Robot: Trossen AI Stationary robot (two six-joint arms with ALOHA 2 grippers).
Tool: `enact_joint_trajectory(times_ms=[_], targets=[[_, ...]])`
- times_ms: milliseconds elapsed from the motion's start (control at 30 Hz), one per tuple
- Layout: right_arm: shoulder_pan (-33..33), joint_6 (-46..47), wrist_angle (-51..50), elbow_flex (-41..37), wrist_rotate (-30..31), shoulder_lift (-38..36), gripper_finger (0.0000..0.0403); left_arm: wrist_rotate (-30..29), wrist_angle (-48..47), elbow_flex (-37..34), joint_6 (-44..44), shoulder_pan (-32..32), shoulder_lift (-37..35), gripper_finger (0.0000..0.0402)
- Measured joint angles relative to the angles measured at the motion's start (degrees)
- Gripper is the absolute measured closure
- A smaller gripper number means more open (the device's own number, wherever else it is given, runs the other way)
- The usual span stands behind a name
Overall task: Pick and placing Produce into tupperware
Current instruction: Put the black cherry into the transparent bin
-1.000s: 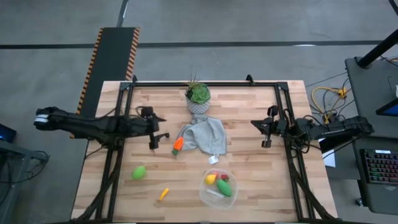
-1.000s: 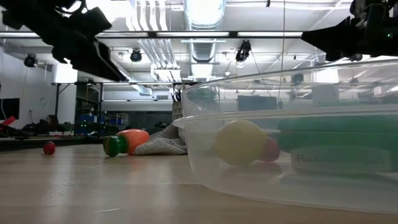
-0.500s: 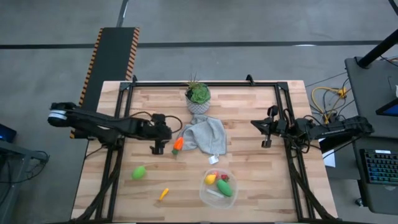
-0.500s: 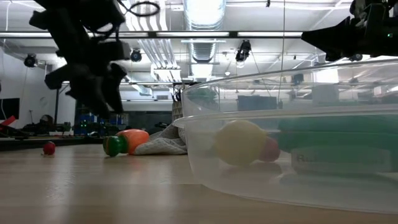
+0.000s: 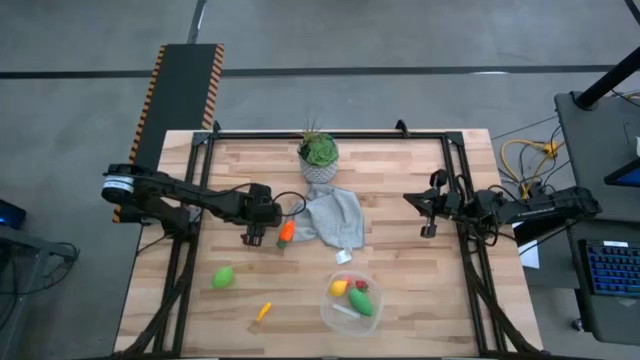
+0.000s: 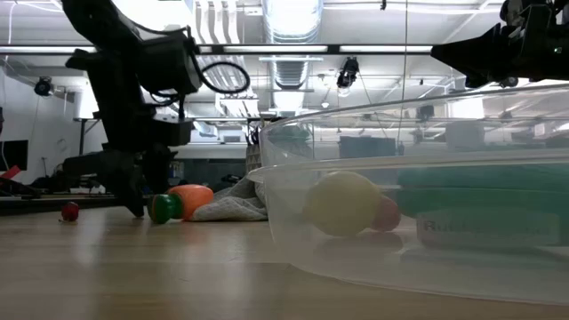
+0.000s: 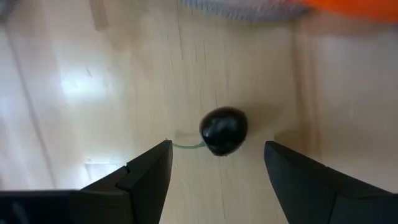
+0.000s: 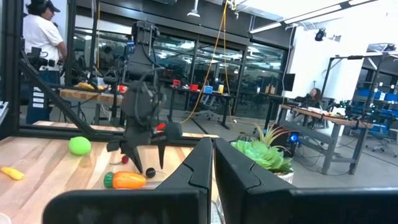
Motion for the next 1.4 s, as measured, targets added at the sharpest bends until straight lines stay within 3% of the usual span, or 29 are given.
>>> enact_joint_trajectory(times_ms=[367,600,867,1400], targets=[[0.00,0.11,-0.04,0.00,0.00,0.02,0.0394,1.27,0.41,0.10,3.10,1.31,0.57,0.0162],[0.01,0.11,-0.12,0.00,0.00,0.00,0.0394,0.91,1.90,0.01,12.58,1.33,0.22,0.0162],[0.00,0.11,-0.48,0.00,0.00,0.01,0.0394,2.14,3.99,0.01,16.56,1.33,2.21,0.0162],[0.02,0.13,-0.48,0.00,0.02,0.02,0.0394,2.72,4.23,-0.01,19.04,1.33,3.43,0.0163]])
